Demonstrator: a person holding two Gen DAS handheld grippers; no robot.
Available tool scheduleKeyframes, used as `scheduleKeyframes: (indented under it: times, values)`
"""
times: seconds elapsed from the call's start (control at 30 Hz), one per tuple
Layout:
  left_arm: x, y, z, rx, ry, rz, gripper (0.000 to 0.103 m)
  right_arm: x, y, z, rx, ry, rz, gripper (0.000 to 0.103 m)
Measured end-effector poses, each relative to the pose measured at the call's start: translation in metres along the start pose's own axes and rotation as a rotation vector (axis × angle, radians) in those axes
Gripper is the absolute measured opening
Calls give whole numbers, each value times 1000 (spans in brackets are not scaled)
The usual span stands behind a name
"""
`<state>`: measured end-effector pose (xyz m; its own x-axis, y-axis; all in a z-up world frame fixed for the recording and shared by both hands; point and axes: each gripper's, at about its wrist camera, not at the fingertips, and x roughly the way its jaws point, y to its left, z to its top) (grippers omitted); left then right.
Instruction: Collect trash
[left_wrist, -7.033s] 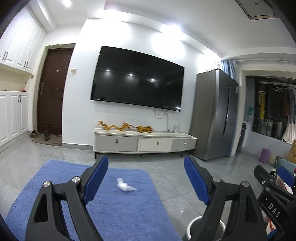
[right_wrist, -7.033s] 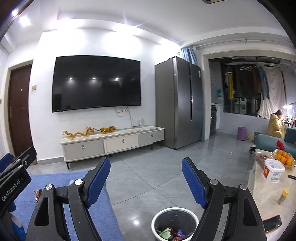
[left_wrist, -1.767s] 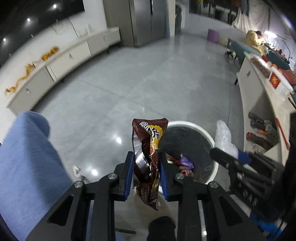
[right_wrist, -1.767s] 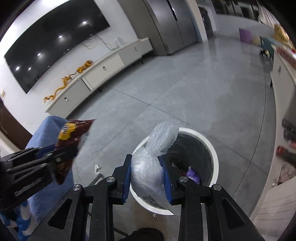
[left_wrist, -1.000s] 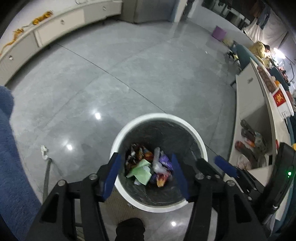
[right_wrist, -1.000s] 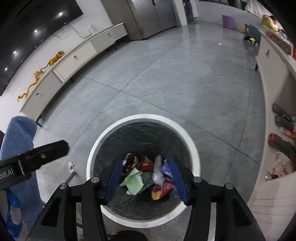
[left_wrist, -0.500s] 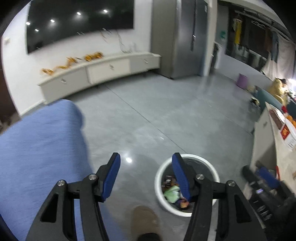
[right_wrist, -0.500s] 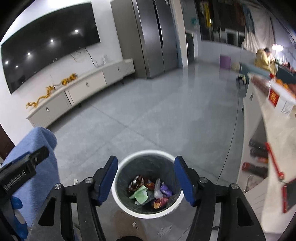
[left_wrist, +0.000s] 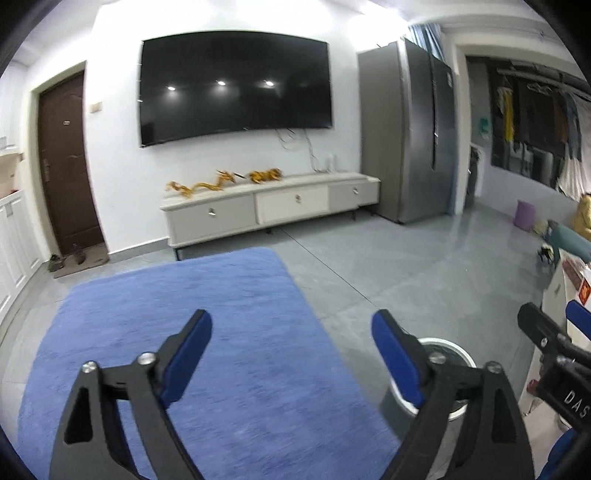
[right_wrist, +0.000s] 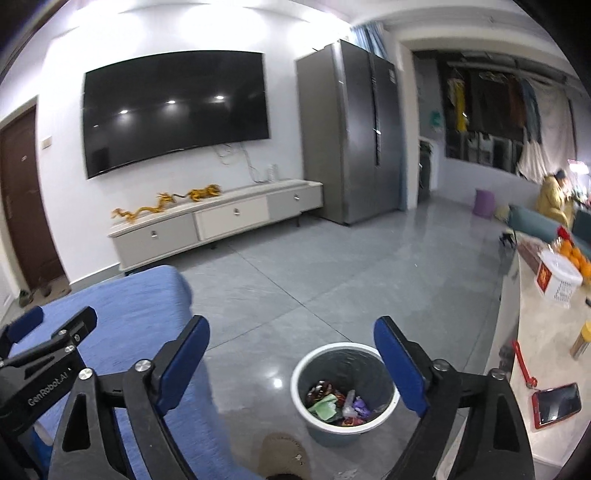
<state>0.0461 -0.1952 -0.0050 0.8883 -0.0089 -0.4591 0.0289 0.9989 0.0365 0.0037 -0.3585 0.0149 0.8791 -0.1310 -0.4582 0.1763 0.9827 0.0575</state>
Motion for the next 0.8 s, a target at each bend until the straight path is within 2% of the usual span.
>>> scheduleKeyframes:
  times: [0.2, 0.43, 0.6, 0.8]
  values:
    - [-44, 40, -4, -42, -71, 65, 103, -21, 23, -3, -30, -40, 45, 97]
    - [-77, 58, -7, -79, -105, 118, 103, -40, 43, -7, -67, -77, 69, 99]
    - [-92, 67, -12, -105, -114, 119, 103, -48, 48, -9, -79, -95, 72, 103]
    - [-107, 66, -17, -84, -150, 140, 103, -53, 48, -16, -80, -99, 57, 103]
